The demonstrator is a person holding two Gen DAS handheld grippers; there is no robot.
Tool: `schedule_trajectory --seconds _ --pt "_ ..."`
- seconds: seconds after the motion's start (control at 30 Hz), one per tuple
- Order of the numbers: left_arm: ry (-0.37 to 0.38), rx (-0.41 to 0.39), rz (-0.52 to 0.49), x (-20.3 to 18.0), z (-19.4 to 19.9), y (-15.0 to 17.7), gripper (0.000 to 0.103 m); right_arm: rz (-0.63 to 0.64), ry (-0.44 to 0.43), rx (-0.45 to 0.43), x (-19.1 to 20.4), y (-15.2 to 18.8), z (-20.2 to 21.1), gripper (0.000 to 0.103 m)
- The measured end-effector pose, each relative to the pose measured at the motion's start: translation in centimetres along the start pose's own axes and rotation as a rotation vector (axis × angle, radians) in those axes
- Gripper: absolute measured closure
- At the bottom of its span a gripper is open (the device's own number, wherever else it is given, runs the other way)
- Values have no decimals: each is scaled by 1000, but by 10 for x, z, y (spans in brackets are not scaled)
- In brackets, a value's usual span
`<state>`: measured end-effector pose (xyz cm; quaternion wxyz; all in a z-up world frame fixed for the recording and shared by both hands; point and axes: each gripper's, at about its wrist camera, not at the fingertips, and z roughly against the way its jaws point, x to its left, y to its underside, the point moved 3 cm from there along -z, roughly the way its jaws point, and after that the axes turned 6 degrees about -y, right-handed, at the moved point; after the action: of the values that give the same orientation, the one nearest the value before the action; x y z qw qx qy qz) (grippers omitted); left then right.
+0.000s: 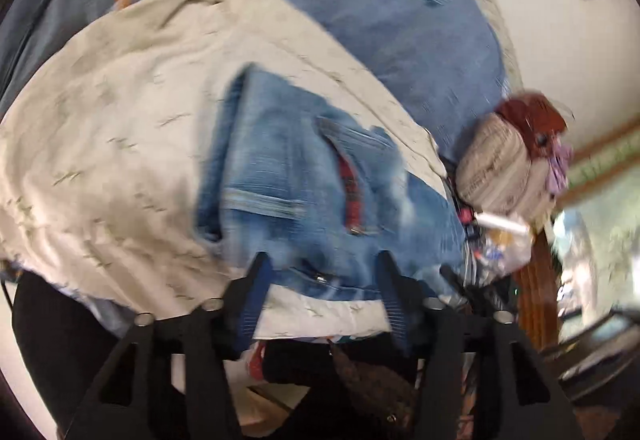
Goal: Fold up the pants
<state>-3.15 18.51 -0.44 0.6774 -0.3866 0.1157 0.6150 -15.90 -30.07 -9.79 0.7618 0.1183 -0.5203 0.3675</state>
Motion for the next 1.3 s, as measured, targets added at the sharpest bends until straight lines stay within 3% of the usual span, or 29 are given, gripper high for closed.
schedule_trajectory --seconds 0.07,0.2,0.33,0.37,0.4,0.43,0.47,0.5,0.63,0.77,0.87,0.97,1.0,1.03,1.1,1.13,1.3 --pt "-21 21 -28 -9 -12 4 43 -62 52 -87 -21 -14 20 42" --pt "-69 148 21 -13 -53 2 45 -105 74 -160 -42 -33 28 42" --pt "-97 162 57 -20 -69 -11 45 -110 89 -199 -57 -53 21 42" --pt "-112 161 59 -23 -74 -15 51 -116 85 -204 -61 -56 19 42" --pt "-120 170 64 -26 -80 -19 58 -123 77 -210 -60 -59 12 45" --pt "-127 185 69 -27 -85 -23 77 -115 77 -210 -58 -63 8 60" --pt "-135 199 69 -30 -86 -25 84 -97 87 -208 -53 -65 6 76" --pt "-137 201 69 -31 -85 -27 84 -78 80 -200 -48 -67 8 90" --pt "-134 186 50 -29 -69 -25 85 39 69 -213 -21 -47 41 96" --pt "-149 235 93 -5 -79 -14 83 -13 129 -147 -49 -7 47 95" --pt "-142 270 126 1 -83 -16 83 -112 149 -112 -80 10 41 91" --pt "-124 225 66 -10 -70 -22 80 -123 76 -245 -76 -3 76 88" --pt "-120 202 38 -13 -62 -22 78 -118 69 -282 -74 -9 86 77" --pt "-116 181 17 -17 -58 -23 73 -125 54 -342 -74 -20 102 59" --pt "-117 162 6 -20 -56 -23 64 -162 24 -443 -79 -42 128 39" --pt "-124 162 12 -19 -58 -23 60 -176 10 -465 -82 -50 133 37" --pt "-155 212 56 -16 -77 -17 62 -290 -31 -464 -111 -92 123 37"
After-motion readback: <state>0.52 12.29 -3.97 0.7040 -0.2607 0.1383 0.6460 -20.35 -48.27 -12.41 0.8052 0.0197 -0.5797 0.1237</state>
